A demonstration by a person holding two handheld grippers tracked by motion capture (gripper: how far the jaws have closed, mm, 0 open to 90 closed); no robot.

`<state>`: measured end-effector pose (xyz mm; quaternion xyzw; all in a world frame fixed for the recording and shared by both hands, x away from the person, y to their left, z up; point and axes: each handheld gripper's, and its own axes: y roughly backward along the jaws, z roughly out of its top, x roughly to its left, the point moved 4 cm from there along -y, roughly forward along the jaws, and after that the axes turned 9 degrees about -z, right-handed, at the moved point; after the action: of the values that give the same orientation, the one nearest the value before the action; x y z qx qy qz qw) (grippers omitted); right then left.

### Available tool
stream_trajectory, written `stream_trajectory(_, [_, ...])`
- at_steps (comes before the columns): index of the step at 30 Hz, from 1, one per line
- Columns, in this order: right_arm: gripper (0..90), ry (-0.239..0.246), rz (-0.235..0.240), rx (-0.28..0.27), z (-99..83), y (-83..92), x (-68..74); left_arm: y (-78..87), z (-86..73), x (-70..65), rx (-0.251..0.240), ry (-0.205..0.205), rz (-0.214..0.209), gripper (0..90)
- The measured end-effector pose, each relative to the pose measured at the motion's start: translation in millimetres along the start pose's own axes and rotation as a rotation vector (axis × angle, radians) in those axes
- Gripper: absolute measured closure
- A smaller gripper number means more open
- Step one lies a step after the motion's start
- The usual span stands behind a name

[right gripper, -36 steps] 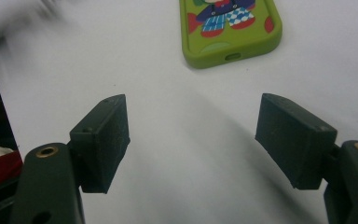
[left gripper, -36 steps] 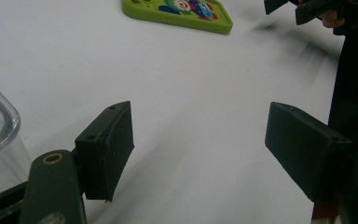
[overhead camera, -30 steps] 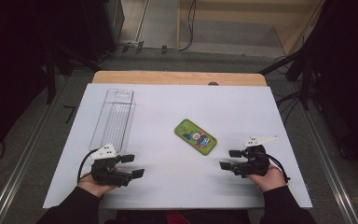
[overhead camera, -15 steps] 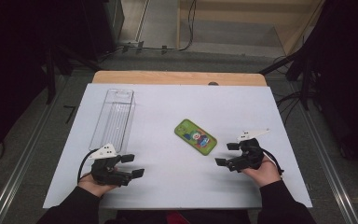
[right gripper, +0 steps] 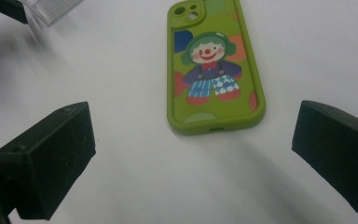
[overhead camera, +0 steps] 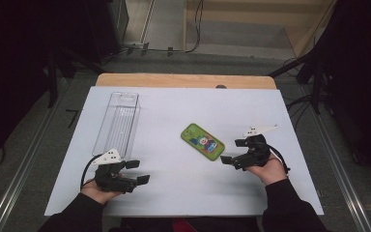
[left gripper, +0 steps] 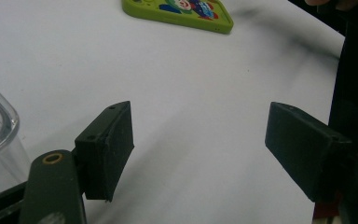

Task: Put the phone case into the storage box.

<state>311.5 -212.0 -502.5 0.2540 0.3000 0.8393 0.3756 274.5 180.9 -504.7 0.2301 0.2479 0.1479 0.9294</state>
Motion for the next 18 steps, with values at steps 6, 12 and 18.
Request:
stream_trajectory(6, [0.0, 0.01, 0.001, -0.013, 12.7, -3.4, 0.2, 0.2, 0.1, -0.2, 0.0, 0.001, 0.004, 24.4])
stream_trajectory(12, [0.0, 0.026, -0.005, -0.023, 24.5, -7.4, 1.7, 0.2, 0.1, -0.1, 0.0, 0.007, 0.005, 24.3])
stream_trajectory(18, [0.0, 0.027, -0.009, -0.032, 32.2, -11.6, 3.6, 0.7, 0.2, 0.0, -0.004, 0.008, 0.005, 24.2])
